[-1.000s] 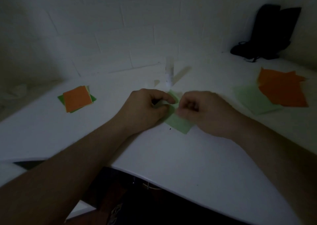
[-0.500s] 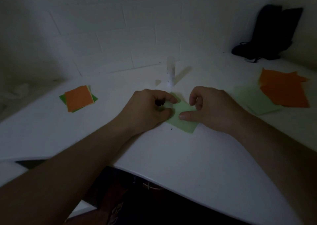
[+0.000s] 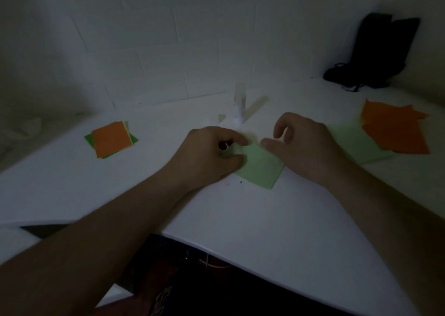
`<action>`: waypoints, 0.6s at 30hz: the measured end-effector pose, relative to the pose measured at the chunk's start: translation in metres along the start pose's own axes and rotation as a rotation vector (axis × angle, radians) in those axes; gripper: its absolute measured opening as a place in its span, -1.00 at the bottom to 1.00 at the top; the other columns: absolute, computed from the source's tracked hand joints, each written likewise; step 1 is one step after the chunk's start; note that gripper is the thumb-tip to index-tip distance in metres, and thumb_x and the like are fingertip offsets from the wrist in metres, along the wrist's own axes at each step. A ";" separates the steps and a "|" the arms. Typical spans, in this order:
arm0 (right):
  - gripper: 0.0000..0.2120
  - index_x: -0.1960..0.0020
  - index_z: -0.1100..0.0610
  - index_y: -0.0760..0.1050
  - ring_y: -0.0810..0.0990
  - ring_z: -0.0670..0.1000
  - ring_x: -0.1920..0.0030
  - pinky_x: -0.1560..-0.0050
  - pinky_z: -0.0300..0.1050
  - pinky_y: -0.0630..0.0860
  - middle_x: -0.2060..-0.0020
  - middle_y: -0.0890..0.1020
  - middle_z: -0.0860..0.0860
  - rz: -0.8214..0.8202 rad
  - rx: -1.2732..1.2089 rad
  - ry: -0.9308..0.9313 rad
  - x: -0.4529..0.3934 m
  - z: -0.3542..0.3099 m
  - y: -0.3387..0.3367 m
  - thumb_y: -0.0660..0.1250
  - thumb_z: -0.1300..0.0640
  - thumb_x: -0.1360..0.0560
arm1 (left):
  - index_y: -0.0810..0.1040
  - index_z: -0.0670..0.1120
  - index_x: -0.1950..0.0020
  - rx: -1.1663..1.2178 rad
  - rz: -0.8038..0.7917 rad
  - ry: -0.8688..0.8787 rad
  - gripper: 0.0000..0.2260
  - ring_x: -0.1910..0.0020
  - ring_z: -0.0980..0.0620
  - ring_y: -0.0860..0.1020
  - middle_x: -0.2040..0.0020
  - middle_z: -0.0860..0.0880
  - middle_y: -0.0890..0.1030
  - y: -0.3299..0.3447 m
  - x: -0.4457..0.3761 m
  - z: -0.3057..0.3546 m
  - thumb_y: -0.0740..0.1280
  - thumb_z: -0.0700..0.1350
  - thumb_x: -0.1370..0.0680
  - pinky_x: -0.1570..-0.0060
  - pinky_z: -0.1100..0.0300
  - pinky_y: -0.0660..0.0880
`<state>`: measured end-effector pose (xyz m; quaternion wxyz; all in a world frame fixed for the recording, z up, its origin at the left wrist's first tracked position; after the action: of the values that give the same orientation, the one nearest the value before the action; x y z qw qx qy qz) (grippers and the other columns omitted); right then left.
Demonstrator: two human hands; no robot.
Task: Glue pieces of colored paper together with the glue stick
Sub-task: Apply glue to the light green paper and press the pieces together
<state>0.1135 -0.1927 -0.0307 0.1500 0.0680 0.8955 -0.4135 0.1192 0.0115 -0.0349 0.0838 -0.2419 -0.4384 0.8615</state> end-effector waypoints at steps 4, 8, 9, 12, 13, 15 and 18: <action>-0.49 0.20 -0.07 0.40 0.53 -0.03 0.17 0.09 0.01 0.56 0.20 0.54 -0.10 -0.128 0.184 -0.019 0.004 -0.003 0.014 0.50 -0.42 -0.20 | 0.68 0.17 -0.24 -0.027 -0.014 0.016 -0.66 0.01 0.22 0.58 -0.09 0.17 0.64 0.002 -0.001 0.000 0.51 0.08 -0.47 0.06 0.56 0.36; -0.60 0.21 -0.03 0.41 0.52 -0.02 0.19 0.09 0.01 0.56 0.22 0.53 -0.08 -0.066 0.140 -0.030 -0.001 0.002 0.009 0.53 -0.26 -0.36 | 0.67 0.18 -0.27 -0.010 -0.024 0.027 -0.64 0.00 0.21 0.59 -0.12 0.16 0.64 0.003 -0.001 0.000 0.52 0.06 -0.47 0.03 0.50 0.42; -0.63 0.21 -0.02 0.41 0.51 -0.02 0.21 0.11 0.02 0.56 0.25 0.53 -0.07 -0.051 0.134 -0.038 -0.002 0.003 0.008 0.53 -0.20 -0.40 | 0.67 0.18 -0.26 -0.002 -0.026 0.028 -0.64 0.00 0.21 0.59 -0.12 0.16 0.64 0.003 -0.001 0.000 0.53 0.05 -0.47 0.01 0.48 0.43; -0.68 0.24 -0.03 0.40 0.50 -0.02 0.28 0.16 0.05 0.56 0.34 0.50 -0.07 -0.006 0.128 -0.079 -0.003 0.000 0.006 0.50 -0.12 -0.47 | 0.67 0.17 -0.26 -0.003 -0.026 0.030 -0.65 0.00 0.22 0.59 -0.11 0.17 0.64 0.003 -0.001 0.000 0.53 0.05 -0.47 0.01 0.51 0.41; -0.68 0.24 -0.03 0.40 0.50 -0.02 0.29 0.18 0.04 0.55 0.35 0.50 -0.06 0.014 0.115 -0.094 -0.003 -0.002 0.006 0.50 -0.13 -0.47 | 0.67 0.17 -0.26 -0.010 -0.026 0.030 -0.64 0.00 0.22 0.58 -0.11 0.17 0.64 0.003 -0.002 0.000 0.53 0.06 -0.47 0.03 0.55 0.39; -0.67 0.26 -0.04 0.40 0.51 -0.04 0.28 0.16 0.02 0.55 0.34 0.52 -0.07 0.010 0.104 -0.116 -0.001 -0.006 0.008 0.51 -0.15 -0.46 | 0.67 0.17 -0.26 -0.018 -0.024 0.026 -0.64 -0.01 0.22 0.58 -0.11 0.16 0.64 0.003 -0.002 -0.001 0.52 0.08 -0.47 0.04 0.56 0.37; -0.65 0.29 -0.07 0.37 0.46 -0.06 0.23 0.05 0.06 0.51 0.32 0.48 -0.14 -0.061 0.141 -0.182 0.004 -0.017 0.016 0.52 -0.12 -0.45 | 0.66 0.16 -0.26 -0.024 -0.021 0.021 -0.64 -0.01 0.21 0.58 -0.12 0.13 0.64 0.003 -0.002 -0.001 0.52 0.07 -0.47 0.04 0.54 0.37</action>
<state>0.1104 -0.1693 -0.0332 0.2128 0.0133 0.8485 -0.4844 0.1213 0.0097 -0.0371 0.0946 -0.2475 -0.4502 0.8527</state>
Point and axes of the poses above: each hand's wrist, its own x-axis away from the middle knuckle, its own y-axis out of the palm, z = x × y, the point moved 7 cm from there along -x, towards the middle knuckle
